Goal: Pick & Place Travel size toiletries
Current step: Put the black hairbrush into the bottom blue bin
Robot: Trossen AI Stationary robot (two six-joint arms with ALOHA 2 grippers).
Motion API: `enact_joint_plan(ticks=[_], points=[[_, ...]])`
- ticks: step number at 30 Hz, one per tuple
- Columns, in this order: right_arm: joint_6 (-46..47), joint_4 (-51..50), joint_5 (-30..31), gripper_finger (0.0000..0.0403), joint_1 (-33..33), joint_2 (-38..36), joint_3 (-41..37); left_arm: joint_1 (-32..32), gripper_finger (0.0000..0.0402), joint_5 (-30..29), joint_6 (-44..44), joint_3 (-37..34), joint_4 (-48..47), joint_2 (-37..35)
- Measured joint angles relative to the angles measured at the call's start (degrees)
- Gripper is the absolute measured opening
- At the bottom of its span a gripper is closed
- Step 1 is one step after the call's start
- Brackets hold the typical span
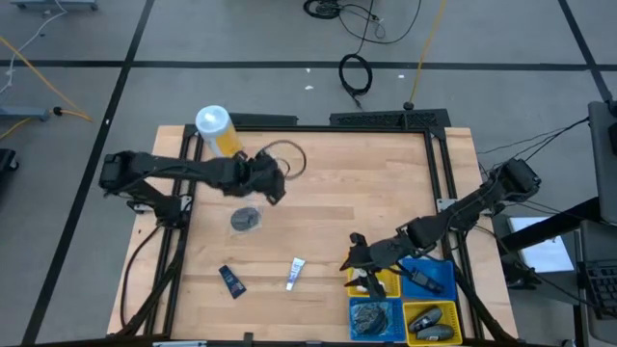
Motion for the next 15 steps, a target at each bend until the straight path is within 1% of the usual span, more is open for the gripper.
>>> enact_joint_plan(ticks=[3,6,8,12,15], points=[[-0.3,0.2,-0.2,0.0208,-0.2,0.0,0.0,5.9,0.0211,1.1,2.1,-2.8,2.5,0.1],[-1.2,0.3,-0.2,0.0208,-0.2,0.0,0.0,11.3,0.0211,2.7,4.6,-5.2,7.3,0.0],[-1.3,0.3,-0.2,0.0208,-0.2,0.0,0.0,14.7,0.0211,6.1,7.2,-6.4,10.2,0.1],[-1.9,0.3,-0.2,0.0208,-0.2,0.0,0.0,20.0,0.0211,16.0,11.0,-9.1,19.7,0.6],[-2.8,0.4,-0.2,0.0208,-0.2,0.0,0.0,22.3,0.0211,19.8,12.1,-10.8,24.8,1.9]])
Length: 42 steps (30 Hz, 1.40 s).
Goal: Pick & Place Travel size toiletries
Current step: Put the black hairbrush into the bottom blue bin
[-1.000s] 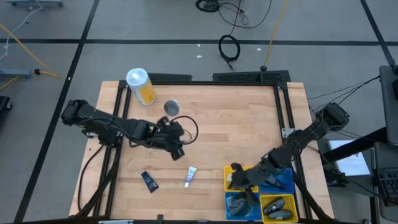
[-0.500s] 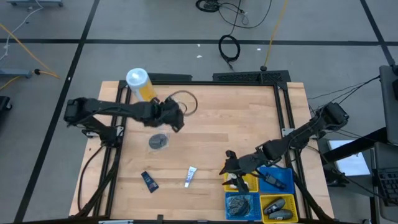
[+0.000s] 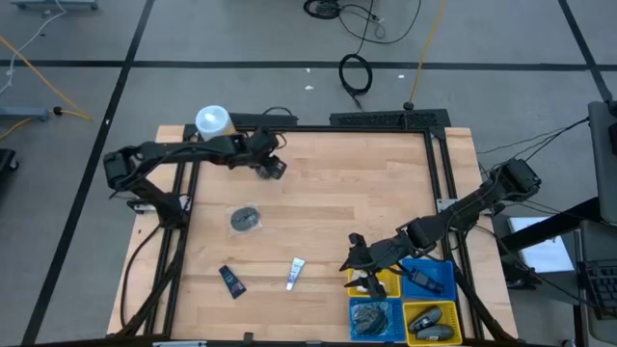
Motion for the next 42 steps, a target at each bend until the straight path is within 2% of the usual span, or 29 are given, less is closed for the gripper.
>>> enact_joint_plan(ticks=[11,19,23,28,29,37,42], points=[[-1.3,1.0,0.0,0.0208,0.0,0.0,0.0,1.7,0.0211,1.3,0.0,-0.9,2.9,13.3],[-1.5,0.9,0.0,0.0208,-0.1,0.0,0.0,1.0,0.0207,1.5,-0.2,-0.6,3.5,16.3],[-1.8,0.9,0.1,0.0208,-0.1,0.0,0.0,0.6,0.0157,1.5,-0.6,-0.7,3.1,15.5],[-1.8,0.9,0.2,0.0208,-0.1,0.0,0.0,0.3,0.0031,1.9,-0.6,-0.1,2.8,15.6],[-1.8,0.8,0.2,0.0208,-0.1,0.0,0.0,0.3,0.0017,2.2,-0.6,0.0,2.9,15.6],[-2.0,0.9,0.2,0.0208,-0.1,0.0,0.0,-0.5,0.0001,1.8,-0.7,2.4,-0.3,15.9],[-2.0,0.9,0.2,0.0208,-0.1,0.0,0.0,-2.5,0.0,0.7,0.0,6.5,-5.1,16.0]])
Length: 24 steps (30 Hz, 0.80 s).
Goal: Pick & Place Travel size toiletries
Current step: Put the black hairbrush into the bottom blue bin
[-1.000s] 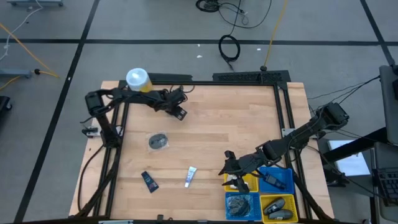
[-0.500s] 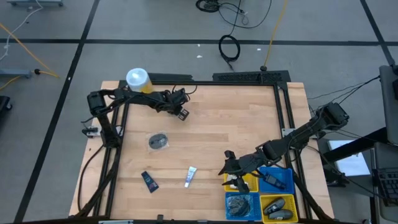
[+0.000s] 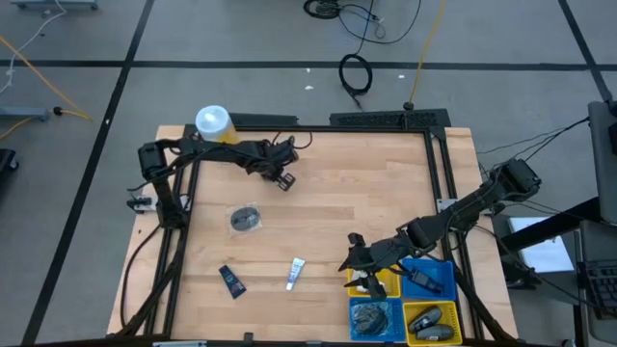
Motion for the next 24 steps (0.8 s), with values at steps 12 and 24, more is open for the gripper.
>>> enact_joint_plan(ticks=[12,24], points=[[-1.5,0.0,0.1,0.0208,-0.4,0.0,0.0,-5.9,0.0,-1.6,2.5,6.1,-6.8,-5.8],[-10.7,0.9,13.6,0.0208,-3.4,0.0,0.0,-14.1,0.0,7.7,2.5,6.2,-7.8,-17.3]])
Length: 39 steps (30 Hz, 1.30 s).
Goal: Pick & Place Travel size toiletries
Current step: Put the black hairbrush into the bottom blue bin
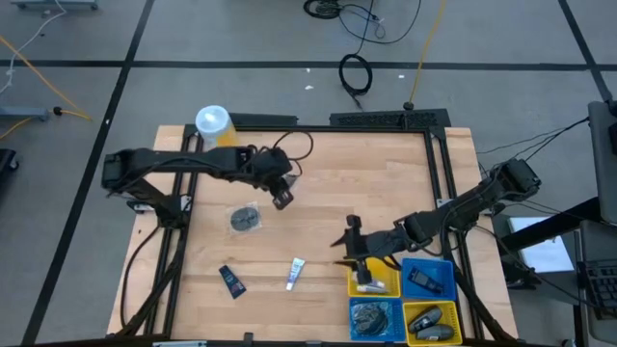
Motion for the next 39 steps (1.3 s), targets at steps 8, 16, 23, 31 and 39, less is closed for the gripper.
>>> enact_joint_plan(ticks=[8,16,23,31,39], points=[[-5.3,2.9,8.4,0.0208,-2.1,0.0,0.0,-5.7,0.0,5.5,-0.3,0.0,2.8,-0.9],[-9.0,6.4,8.8,0.0208,-3.6,0.0,0.0,-10.9,0.0,8.9,-0.8,0.0,9.6,-0.9],[-15.2,11.5,8.9,0.0208,-4.1,0.0,0.0,-14.7,0.0,8.6,-1.9,0.0,10.5,-0.9],[-19.3,16.2,8.7,0.0208,-4.1,0.0,0.0,-17.6,0.0,8.5,-2.0,0.0,14.5,-0.9],[-20.8,15.9,8.7,0.0208,-4.3,0.0,0.0,-18.6,0.0,8.5,-1.6,0.0,17.4,-0.4]])
